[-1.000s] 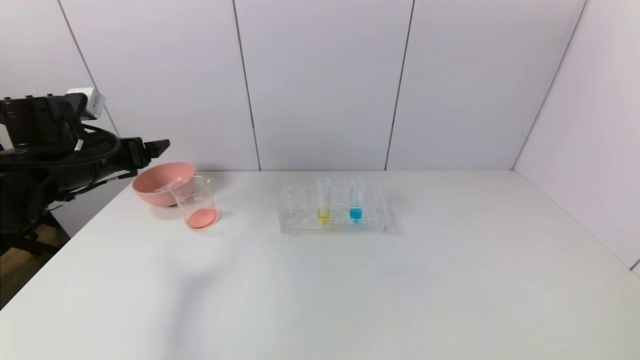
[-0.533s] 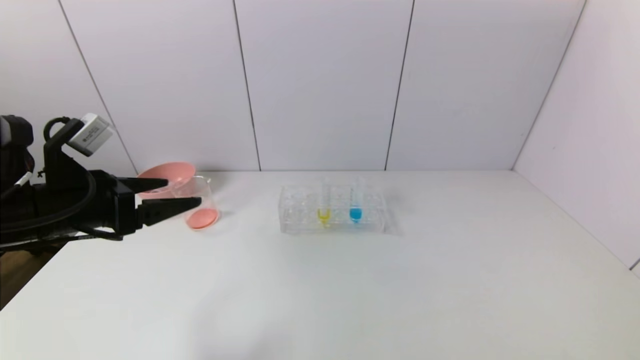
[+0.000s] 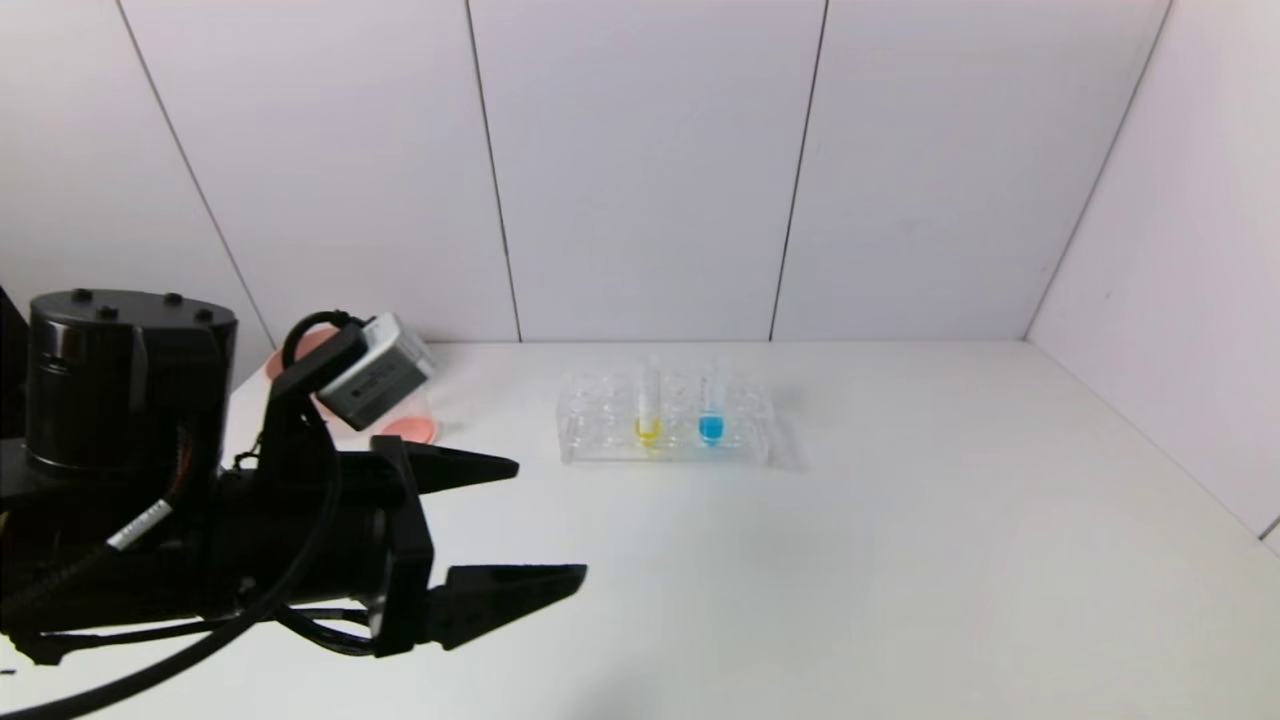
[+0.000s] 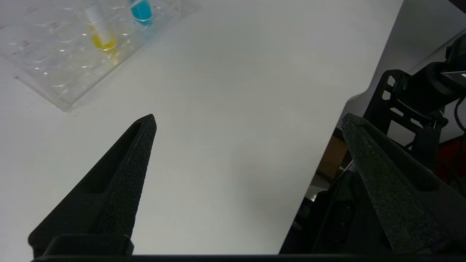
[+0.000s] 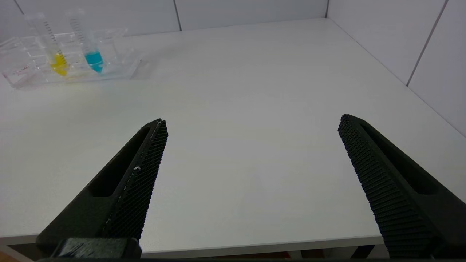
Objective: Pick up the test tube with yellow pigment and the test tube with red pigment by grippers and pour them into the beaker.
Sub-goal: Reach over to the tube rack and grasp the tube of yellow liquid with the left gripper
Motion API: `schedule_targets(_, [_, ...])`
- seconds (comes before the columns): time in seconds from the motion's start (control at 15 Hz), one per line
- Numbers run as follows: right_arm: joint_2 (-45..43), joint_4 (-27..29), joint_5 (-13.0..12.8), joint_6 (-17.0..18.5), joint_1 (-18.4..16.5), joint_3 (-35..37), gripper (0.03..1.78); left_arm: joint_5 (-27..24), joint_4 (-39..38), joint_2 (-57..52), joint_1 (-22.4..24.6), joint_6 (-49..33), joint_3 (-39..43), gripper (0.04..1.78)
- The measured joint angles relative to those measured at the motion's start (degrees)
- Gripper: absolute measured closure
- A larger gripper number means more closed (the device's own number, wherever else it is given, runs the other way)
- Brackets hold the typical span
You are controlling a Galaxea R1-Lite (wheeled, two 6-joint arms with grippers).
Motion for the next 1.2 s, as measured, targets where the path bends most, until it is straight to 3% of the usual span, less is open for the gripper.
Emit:
schedule_targets(0.13, [0.0,0.0,0.0,0.0,0.0,0.0,0.10,12.3,-3.8,2.9,-8.5,-5.4,-0.6,0.06])
schedule_targets(0.33, [0.0,0.0,0.0,0.0,0.0,0.0,0.10,34.1,-12.5,11.3,-17.0,-10.5,-2.5,0.06])
schedule_targets(0.53, [0.0,0.0,0.0,0.0,0.0,0.0,0.10,53.5,-20.0,21.7,-21.0,-11.7,-7.3,0.06])
schedule_targets(0.67, [0.0,0.0,0.0,0.0,0.0,0.0,0.10,63.6,-21.7,28.5,-22.1,-11.9,-12.7,0.06])
schedule_targets(0.87, [0.0,0.0,0.0,0.0,0.0,0.0,0.10,70.6,-21.9,37.0,-22.6,-11.8,-21.5,0.06])
schedule_targets(1.2, [0.0,0.0,0.0,0.0,0.0,0.0,0.10,72.4,-22.3,47.7,-19.5,-9.9,-31.8,0.06])
